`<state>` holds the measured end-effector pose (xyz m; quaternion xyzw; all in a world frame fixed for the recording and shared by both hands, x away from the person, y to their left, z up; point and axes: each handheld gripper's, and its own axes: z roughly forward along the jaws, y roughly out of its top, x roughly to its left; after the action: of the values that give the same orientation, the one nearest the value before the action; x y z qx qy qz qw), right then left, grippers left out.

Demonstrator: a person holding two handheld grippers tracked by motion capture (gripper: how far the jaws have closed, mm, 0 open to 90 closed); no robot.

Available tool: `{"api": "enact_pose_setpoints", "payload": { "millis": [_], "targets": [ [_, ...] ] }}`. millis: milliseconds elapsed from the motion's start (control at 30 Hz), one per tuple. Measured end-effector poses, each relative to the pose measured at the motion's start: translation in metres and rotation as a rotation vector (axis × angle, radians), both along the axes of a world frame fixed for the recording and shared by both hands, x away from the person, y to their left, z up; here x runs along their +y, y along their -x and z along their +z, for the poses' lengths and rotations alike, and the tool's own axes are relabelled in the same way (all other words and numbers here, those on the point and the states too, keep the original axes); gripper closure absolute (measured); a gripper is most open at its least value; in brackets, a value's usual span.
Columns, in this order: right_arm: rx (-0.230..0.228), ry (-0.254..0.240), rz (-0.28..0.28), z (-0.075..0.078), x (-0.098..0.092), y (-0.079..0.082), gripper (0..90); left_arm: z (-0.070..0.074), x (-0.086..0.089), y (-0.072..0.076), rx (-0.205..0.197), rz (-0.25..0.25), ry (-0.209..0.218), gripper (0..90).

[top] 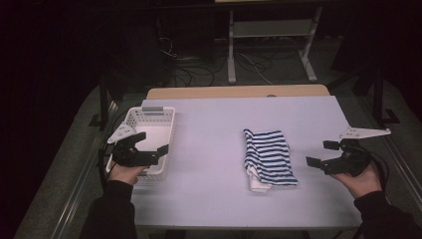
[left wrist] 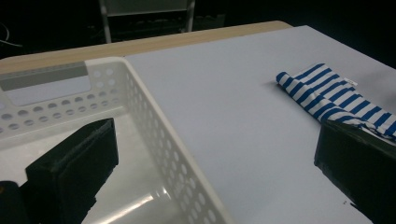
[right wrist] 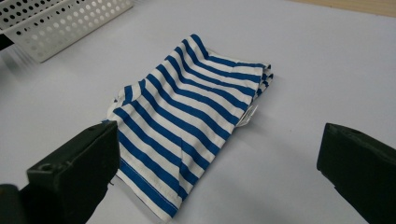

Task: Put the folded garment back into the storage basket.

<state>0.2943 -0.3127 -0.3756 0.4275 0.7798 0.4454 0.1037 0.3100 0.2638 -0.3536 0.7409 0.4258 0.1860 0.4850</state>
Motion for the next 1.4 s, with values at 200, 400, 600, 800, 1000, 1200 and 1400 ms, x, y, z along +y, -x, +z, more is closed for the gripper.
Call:
{"api": "enact_pose_setpoints", "payload": {
  "millis": [200,400,600,800,1000,1200,1400],
  "targets": [
    [0.015,0.005,0.016,-0.002,0.005,-0.002,0.0,0.0,-0.01,-0.005,0.004,-0.02,-0.003,0.0],
    [0.026,0.004,0.027,-0.005,0.008,-0.002,0.0,-0.001,-0.021,-0.01,0.011,-0.04,0.011,0.0],
    [0.042,0.011,0.038,-0.009,0.012,-0.003,0.0,-0.002,-0.031,-0.015,0.015,-0.06,0.01,0.0],
    [0.057,0.016,0.047,-0.014,0.016,-0.004,0.0,-0.004,-0.043,-0.019,0.021,-0.08,0.017,0.0],
    [0.077,0.019,0.049,-0.018,0.019,-0.005,0.0,-0.006,-0.055,-0.023,0.03,-0.096,0.019,0.0],
    [0.109,0.029,0.051,-0.025,0.022,-0.006,0.0,-0.01,-0.067,-0.028,0.034,-0.112,0.025,0.0],
    [0.129,0.048,0.056,-0.029,0.026,-0.009,0.0,-0.013,-0.079,-0.033,0.044,-0.128,0.027,0.0]
  ]
}}
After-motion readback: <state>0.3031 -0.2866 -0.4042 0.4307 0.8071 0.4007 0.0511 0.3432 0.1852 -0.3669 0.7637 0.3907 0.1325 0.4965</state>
